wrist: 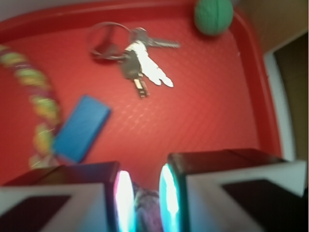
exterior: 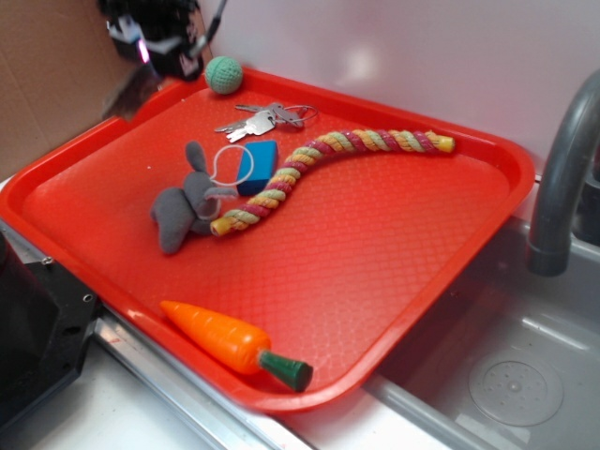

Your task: Grab the wood chip.

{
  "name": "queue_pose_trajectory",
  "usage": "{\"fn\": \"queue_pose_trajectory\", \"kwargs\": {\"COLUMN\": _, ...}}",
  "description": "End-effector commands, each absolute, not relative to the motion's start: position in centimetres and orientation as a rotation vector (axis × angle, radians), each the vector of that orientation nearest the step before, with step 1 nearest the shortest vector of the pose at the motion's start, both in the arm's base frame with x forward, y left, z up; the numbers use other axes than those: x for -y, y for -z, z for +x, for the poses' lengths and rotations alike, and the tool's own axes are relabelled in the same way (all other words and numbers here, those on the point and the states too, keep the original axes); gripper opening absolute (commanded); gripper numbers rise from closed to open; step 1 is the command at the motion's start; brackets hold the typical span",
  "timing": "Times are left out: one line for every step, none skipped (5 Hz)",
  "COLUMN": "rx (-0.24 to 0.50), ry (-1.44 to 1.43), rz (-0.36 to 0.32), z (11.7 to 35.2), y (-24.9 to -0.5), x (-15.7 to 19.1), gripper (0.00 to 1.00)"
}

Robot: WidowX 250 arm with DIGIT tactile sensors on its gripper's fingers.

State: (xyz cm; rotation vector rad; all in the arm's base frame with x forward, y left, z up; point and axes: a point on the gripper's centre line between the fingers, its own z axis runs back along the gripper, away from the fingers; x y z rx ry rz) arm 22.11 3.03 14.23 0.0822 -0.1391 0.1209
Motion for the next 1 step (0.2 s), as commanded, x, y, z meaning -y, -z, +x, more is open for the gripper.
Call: {"fn": "queue_pose_trajectory", "kwargs": {"rx": 0.218, "ry": -0.148, "rz": -0.016, "z": 19.03, "y": -22.63, "x": -5.08, "gripper": 0.0}}
